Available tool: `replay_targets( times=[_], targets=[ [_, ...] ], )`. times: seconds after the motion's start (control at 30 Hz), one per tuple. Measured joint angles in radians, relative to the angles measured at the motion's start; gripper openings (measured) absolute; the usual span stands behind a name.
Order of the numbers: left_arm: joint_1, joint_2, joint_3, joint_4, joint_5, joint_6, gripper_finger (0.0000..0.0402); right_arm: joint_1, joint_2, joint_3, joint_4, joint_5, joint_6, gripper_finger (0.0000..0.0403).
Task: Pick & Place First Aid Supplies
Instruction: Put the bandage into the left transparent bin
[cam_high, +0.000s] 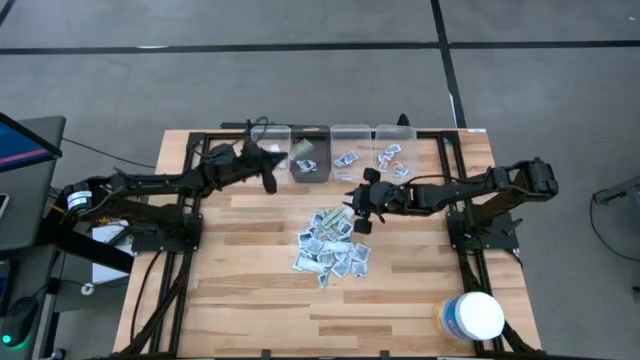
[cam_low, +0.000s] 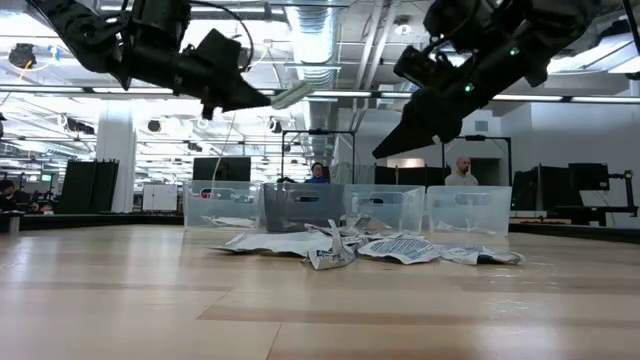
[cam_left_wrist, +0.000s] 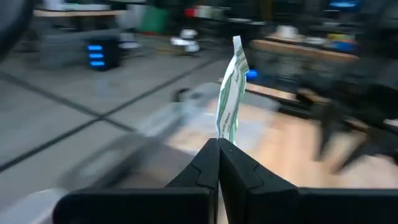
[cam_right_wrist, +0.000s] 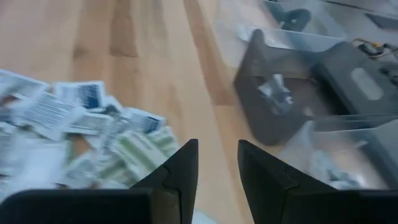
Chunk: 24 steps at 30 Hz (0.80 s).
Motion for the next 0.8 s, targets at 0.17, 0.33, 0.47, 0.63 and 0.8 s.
replay_targets(
  times=[0.17,0.33,0.47,0.63,0.8],
  targets=[
    [0.074,-0.009,0.000,-0.090,-0.179,0.009,0.0005,-0.063,0.000,0.000,0.000,-0.001,-0.088,0.0107],
    [0.120,-0.009,0.000,-0.246,-0.290,-0.001,0.0006,-0.122,0.000,0.000,0.000,-0.001,-0.155,0.0107],
    [0.126,-0.007,0.000,-0.287,-0.290,-0.005,0.0006,-0.156,0.000,0.000,-0.001,-0.004,-0.158,0.0107],
    [0.125,-0.007,0.000,-0.287,-0.345,-0.007,0.0006,-0.173,0.000,0.000,-0.013,-0.005,-0.144,0.0107],
    [0.124,-0.007,0.000,-0.287,-0.364,-0.008,0.0030,-0.179,0.000,0.000,-0.014,-0.005,-0.127,0.0107]
  ],
)
